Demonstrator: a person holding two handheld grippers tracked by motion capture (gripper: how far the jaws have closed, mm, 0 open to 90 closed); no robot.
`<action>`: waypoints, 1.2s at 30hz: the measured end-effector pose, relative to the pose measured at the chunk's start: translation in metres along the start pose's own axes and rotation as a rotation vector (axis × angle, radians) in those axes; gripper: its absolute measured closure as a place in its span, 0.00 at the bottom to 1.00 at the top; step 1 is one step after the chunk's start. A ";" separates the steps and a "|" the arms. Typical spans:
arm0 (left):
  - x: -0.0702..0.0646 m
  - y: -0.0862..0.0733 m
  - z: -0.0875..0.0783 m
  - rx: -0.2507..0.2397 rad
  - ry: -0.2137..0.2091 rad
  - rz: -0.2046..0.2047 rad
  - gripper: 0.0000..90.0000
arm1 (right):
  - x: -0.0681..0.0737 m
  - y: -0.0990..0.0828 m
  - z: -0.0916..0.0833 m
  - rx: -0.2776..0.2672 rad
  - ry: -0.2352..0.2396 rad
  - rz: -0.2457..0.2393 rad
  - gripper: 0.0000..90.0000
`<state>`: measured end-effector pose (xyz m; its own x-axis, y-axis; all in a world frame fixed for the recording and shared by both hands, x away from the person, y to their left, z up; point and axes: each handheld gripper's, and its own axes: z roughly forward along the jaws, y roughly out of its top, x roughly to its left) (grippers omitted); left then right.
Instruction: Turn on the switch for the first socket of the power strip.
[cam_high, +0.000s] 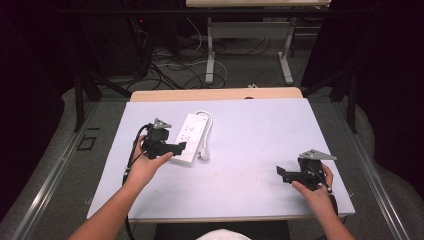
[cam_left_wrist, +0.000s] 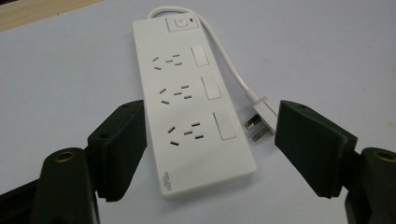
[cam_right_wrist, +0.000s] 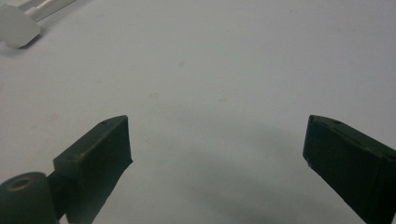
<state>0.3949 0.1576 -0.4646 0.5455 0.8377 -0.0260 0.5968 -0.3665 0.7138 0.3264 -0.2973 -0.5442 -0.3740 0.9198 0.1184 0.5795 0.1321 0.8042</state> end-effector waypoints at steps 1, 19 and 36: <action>0.000 0.002 0.001 0.005 0.001 0.001 0.28 | 0.000 0.000 0.000 0.000 -0.001 -0.003 0.08; 0.005 0.022 0.019 0.027 0.021 -0.007 0.28 | -0.001 -0.001 0.002 0.007 0.000 -0.009 0.08; 0.010 0.047 0.036 0.052 0.016 -0.077 0.30 | -0.001 -0.001 0.003 0.006 0.002 -0.004 0.08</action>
<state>0.4493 0.1345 -0.4567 0.4877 0.8703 -0.0680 0.6664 -0.3208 0.6731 0.3283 -0.2969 -0.5470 -0.3781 0.9184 0.1163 0.5820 0.1382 0.8013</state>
